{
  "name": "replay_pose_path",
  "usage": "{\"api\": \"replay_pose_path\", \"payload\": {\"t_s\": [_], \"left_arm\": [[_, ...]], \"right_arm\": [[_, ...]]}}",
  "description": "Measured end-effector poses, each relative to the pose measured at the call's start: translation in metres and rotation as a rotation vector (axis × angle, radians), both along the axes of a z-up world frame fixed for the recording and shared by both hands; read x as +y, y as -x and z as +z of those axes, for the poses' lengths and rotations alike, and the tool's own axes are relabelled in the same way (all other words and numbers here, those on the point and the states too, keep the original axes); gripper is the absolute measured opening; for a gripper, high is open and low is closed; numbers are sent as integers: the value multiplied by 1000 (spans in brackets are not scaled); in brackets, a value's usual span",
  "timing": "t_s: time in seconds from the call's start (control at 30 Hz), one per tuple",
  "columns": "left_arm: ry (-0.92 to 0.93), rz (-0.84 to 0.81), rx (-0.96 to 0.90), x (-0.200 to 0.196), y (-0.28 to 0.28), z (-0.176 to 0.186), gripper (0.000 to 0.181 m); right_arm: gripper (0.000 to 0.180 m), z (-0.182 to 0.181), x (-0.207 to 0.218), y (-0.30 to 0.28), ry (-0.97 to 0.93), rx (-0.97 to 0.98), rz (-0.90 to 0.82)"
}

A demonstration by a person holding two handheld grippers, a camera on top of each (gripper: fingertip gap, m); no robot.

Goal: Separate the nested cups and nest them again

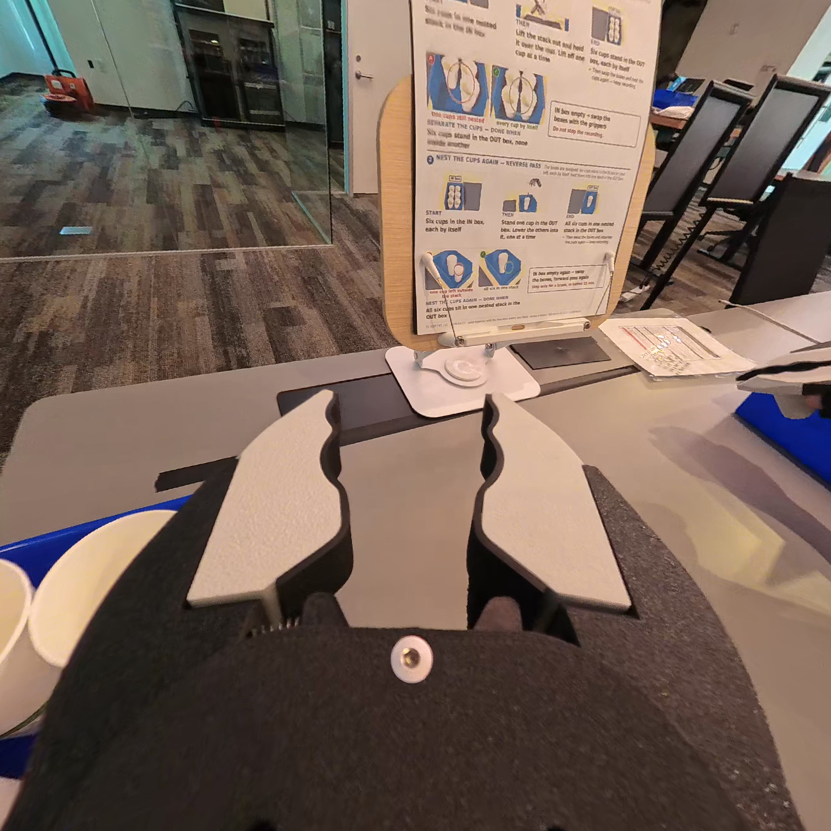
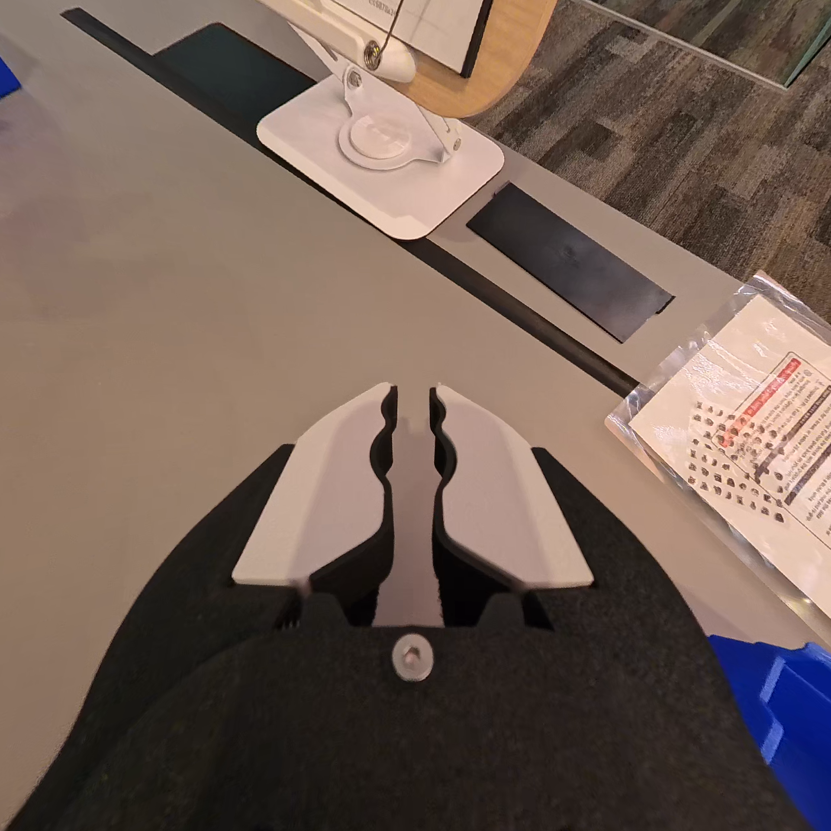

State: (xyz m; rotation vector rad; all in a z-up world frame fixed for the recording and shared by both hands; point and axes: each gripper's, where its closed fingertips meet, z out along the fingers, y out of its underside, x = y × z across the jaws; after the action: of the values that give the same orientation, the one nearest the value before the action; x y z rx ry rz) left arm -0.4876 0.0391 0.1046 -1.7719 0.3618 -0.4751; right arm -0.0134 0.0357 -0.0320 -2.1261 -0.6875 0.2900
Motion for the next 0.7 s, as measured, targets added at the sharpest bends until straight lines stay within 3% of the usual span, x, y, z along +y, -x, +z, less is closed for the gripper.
{"api": "replay_pose_path", "payload": {"t_s": [0.37,0.7], "left_arm": [[-42,57,22,-6,11,10,56],[-13,136,107,2,23,-2,56]], "right_arm": [[13,-3,4,0,-5,10,-7],[14,-8,5,0,13,6,-1]]}}
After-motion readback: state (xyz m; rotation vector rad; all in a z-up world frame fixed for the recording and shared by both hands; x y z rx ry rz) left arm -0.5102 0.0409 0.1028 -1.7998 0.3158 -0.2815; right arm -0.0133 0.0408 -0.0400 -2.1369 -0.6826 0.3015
